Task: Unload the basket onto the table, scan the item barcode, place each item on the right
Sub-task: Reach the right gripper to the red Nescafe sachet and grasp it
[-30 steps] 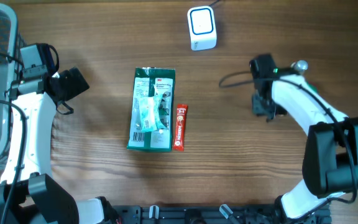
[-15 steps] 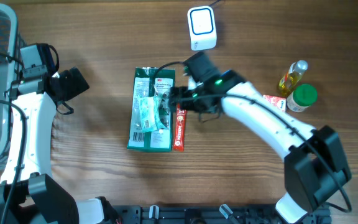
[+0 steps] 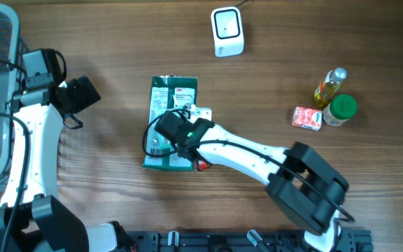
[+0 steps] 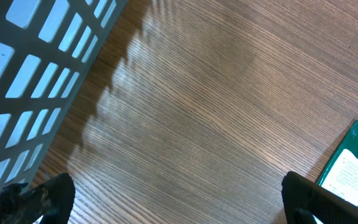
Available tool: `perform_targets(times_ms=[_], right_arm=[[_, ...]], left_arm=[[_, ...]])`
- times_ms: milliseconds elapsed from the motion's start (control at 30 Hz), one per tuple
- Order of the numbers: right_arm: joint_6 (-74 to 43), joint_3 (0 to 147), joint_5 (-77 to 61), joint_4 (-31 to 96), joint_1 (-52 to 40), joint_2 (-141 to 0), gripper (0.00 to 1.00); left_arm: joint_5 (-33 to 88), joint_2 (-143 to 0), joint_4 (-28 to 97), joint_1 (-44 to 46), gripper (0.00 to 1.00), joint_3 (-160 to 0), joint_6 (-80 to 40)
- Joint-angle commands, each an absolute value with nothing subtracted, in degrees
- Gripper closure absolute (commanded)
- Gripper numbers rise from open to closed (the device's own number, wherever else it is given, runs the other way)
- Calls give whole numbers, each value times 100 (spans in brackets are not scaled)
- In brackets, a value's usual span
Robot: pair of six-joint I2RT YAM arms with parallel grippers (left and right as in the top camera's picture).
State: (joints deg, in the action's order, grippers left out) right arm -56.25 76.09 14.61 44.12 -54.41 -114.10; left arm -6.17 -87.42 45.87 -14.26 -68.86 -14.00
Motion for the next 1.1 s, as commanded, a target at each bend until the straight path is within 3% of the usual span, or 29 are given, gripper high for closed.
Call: perform_targets(times_ms=[0,133,300,500,800,933,1067], right_arm=[[-5741,7561,1715,4539,-5301,-11590,62],[-5638,7561,1719,4838,-5046,-11590,68],[-4464,7697,1516,5175,-4300,-11515,78],[-4143,7791,-255,5194,-3804,-11336,75],[-4840,6965,-126,4982,-3916,-11347,69],[-3776,6969,878,4823,-3913,-11345,87],[-991,7070,1098,3909,-3916,-11345,89]], left_arm=[[-631,-8700,4571,-1452,0,-6938,-1326],[-631,-8700,4571,-1452,0,-6938,-1326],[-631,-8700,4571,-1452,0,-6938,-1326],[-631,-8700,4571,-1452,0,-6938,-1326],[-631,-8700,4571,-1452,0,-6938,-1326],[-631,-8700,4571,-1452,0,-6938,-1326],[-631,-8700,4571,-1452,0,-6938,-1326]])
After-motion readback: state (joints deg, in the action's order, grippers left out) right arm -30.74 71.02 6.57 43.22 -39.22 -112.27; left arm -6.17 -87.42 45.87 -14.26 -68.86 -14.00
